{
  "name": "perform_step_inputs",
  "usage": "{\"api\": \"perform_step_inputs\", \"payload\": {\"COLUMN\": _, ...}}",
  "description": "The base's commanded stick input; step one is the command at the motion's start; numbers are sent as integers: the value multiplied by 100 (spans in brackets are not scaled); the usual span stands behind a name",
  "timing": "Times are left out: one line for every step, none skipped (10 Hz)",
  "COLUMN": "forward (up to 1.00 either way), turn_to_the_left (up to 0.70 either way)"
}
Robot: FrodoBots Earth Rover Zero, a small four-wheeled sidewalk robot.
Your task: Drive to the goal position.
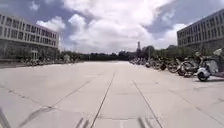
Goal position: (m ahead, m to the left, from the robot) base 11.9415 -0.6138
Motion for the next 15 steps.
{"api": "perform_step_inputs", "payload": {"forward": 50, "turn_to_the_left": 0}}
{"api": "perform_step_inputs", "payload": {"forward": 50, "turn_to_the_left": 0}}
{"api": "perform_step_inputs", "payload": {"forward": 50, "turn_to_the_left": 0}}
{"api": "perform_step_inputs", "payload": {"forward": 50, "turn_to_the_left": 0}}
{"api": "perform_step_inputs", "payload": {"forward": 50, "turn_to_the_left": 0}}
{"api": "perform_step_inputs", "payload": {"forward": 50, "turn_to_the_left": 0}}
{"api": "perform_step_inputs", "payload": {"forward": 50, "turn_to_the_left": 0}}
{"api": "perform_step_inputs", "payload": {"forward": 50, "turn_to_the_left": 0}}
{"api": "perform_step_inputs", "payload": {"forward": 50, "turn_to_the_left": 0}}
{"api": "perform_step_inputs", "payload": {"forward": 50, "turn_to_the_left": 0}}
{"api": "perform_step_inputs", "payload": {"forward": 50, "turn_to_the_left": 0}}
{"api": "perform_step_inputs", "payload": {"forward": 50, "turn_to_the_left": 0}}
{"api": "perform_step_inputs", "payload": {"forward": 50, "turn_to_the_left": 0}}
{"api": "perform_step_inputs", "payload": {"forward": 50, "turn_to_the_left": 0}}
{"api": "perform_step_inputs", "payload": {"forward": 50, "turn_to_the_left": 0}}
